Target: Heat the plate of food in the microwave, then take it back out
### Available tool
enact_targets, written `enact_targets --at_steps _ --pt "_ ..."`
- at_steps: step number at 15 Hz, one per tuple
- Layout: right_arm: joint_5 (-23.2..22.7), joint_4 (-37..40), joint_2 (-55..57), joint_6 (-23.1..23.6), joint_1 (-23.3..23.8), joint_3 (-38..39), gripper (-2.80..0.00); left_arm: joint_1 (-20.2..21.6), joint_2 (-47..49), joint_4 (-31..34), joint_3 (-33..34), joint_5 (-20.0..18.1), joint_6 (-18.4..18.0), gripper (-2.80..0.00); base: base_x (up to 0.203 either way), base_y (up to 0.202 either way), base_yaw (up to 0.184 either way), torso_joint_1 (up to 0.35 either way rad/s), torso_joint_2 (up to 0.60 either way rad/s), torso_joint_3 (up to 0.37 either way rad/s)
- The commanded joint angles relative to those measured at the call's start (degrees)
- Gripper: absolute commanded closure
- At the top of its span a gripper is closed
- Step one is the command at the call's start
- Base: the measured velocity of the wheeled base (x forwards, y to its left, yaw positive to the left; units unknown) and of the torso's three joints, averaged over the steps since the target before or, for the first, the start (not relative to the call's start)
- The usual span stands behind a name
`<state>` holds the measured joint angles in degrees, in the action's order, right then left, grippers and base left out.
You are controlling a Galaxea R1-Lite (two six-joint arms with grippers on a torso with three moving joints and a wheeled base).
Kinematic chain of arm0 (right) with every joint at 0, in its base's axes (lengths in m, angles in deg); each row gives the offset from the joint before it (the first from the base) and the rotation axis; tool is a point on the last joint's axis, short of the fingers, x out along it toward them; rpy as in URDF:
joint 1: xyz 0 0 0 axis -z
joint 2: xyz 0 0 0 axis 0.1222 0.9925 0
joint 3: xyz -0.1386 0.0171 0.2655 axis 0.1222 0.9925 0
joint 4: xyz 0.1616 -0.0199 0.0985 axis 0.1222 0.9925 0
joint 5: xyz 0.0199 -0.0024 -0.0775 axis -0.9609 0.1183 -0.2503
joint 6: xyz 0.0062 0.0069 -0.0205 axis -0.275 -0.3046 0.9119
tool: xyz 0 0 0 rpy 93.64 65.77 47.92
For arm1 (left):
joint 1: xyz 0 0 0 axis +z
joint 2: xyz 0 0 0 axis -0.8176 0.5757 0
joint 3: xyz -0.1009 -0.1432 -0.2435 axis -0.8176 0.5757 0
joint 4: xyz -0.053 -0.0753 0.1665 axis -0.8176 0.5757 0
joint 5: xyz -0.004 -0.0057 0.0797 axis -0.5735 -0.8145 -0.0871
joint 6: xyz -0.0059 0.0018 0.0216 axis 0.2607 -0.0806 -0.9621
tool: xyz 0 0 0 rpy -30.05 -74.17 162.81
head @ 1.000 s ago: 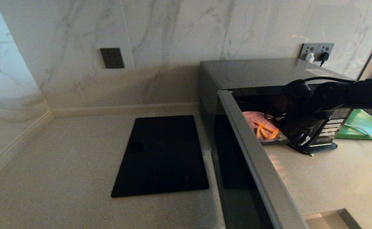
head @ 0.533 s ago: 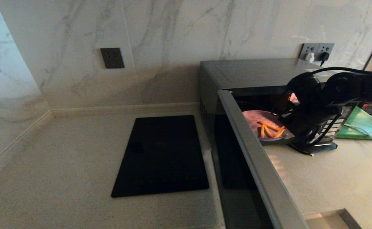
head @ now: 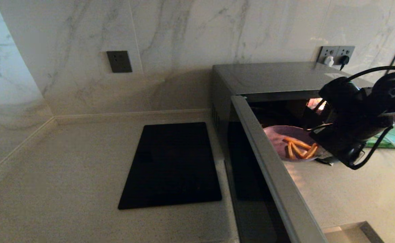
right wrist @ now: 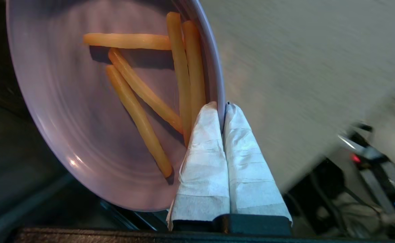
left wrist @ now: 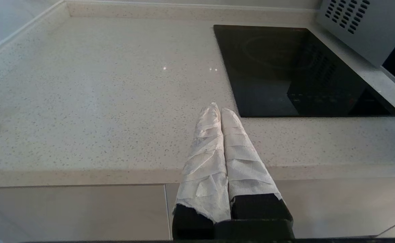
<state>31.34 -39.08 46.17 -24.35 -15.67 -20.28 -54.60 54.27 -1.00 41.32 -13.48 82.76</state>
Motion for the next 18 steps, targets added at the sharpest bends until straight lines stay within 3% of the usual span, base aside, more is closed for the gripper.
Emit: enact_targets --at_steps 1,6,8,11,13,16,18 --pt "0.11 0.76 -7.99 -0.30 -0.20 5.91 0.00 0.02 0.09 -0.03 0.00 0.02 0.04 0.00 0.000 0.000 0.000 0.000 0.00 0.000" --pt "2.43 3.00 -20.25 -0.40 0.16 20.04 0.00 0.02 0.09 -0.03 0.00 0.02 0.04 0.00 0.000 0.000 0.000 0.000 0.00 0.000" --pt "5.34 3.34 -23.61 -0.55 3.37 25.05 0.00 0.02 0.09 -0.03 0.00 0.02 0.04 0.00 0.000 0.000 0.000 0.000 0.00 0.000" --pt "6.54 3.32 -24.59 0.26 13.46 26.55 0.00 0.02 0.09 -0.03 0.00 0.02 0.04 0.00 0.000 0.000 0.000 0.000 0.00 0.000" --pt "7.25 2.35 -24.17 2.49 22.81 26.72 0.00 0.02 0.09 -0.03 0.00 0.02 0.04 0.00 0.000 0.000 0.000 0.000 0.00 0.000" --pt "7.55 -5.62 -21.05 7.25 36.67 28.33 0.00 0.02 0.09 -0.03 0.00 0.02 0.04 0.00 0.000 0.000 0.000 0.000 0.00 0.000" --pt "7.59 -13.76 -16.62 10.52 42.43 30.06 0.00 0.02 0.09 -0.03 0.00 0.02 0.04 0.00 0.000 0.000 0.000 0.000 0.00 0.000"
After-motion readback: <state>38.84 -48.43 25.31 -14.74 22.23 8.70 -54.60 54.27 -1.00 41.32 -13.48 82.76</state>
